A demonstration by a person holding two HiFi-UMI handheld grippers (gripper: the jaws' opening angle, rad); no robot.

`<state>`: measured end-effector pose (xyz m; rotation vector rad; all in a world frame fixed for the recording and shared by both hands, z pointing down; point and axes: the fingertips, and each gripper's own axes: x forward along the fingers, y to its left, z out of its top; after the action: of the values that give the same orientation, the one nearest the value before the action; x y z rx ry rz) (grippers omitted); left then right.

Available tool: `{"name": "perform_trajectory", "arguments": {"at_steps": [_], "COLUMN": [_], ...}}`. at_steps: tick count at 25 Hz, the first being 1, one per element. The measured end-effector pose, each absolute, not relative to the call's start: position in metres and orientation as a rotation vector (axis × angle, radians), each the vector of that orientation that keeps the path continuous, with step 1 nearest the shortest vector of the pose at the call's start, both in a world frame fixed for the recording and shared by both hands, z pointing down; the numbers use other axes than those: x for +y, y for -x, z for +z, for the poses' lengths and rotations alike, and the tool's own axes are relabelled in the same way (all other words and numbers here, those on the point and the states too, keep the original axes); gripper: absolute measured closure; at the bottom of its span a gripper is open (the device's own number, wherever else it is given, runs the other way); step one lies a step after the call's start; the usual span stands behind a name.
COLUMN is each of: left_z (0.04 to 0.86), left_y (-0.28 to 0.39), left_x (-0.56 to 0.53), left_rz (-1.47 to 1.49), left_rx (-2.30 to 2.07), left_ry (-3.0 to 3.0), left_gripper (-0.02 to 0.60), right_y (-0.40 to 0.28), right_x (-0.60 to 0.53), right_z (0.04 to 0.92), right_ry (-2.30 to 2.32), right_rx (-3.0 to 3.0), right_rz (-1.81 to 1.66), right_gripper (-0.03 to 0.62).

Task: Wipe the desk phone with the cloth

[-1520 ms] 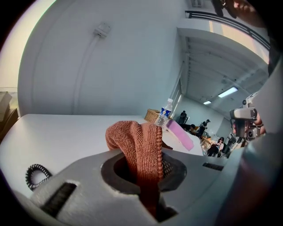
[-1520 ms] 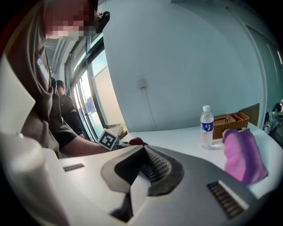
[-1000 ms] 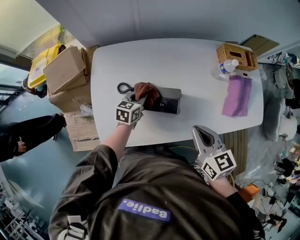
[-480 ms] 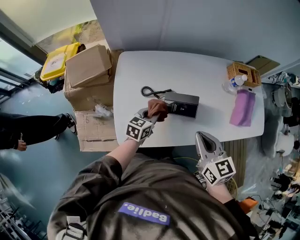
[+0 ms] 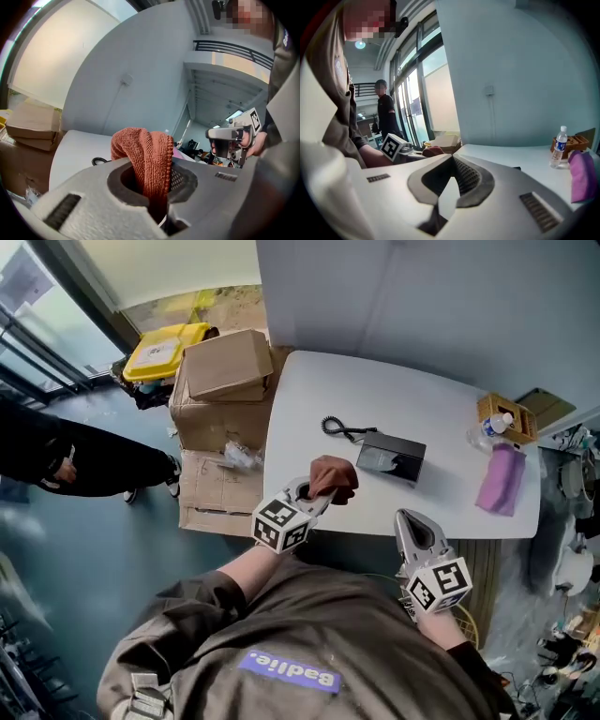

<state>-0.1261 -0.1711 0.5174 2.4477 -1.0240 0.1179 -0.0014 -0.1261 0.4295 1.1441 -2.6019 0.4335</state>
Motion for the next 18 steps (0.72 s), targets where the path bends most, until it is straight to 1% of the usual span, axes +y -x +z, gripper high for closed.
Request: {"name": "perform_trajectory", "arguments": {"at_steps": [6, 10, 13, 18], "left_z": [0.472, 0.452, 0.447, 0.426], "left_y": [0.129, 0.120, 0.113, 0.111], "left_x": [-0.122, -0.086, -0.066, -0.038], "left_rz": [0.118, 0.085, 0.071, 0.033], "left_rx": [-1.169, -1.251, -1.280, -1.272], "left_ry": [-2.492, -2.455, -2.445, -2.468], "left_gripper": [0.549, 0.549, 0.549, 0.549], "right_y": [0.010, 0.004, -0.001, 0.006], "right_x": [-0.106, -0.085, -0.071, -0.041], "right_z": [0.429, 0.444, 0.455, 0.441], "right_ry": [-1.018, -0.926, -0.899, -0.870], "right_rx": [-2.708, -2.730, -2.722, -2.736], "right_rz": [0.446, 0.493, 0.519, 0.494], "right_gripper": [0.568, 0.567, 0.568, 0.567]}}
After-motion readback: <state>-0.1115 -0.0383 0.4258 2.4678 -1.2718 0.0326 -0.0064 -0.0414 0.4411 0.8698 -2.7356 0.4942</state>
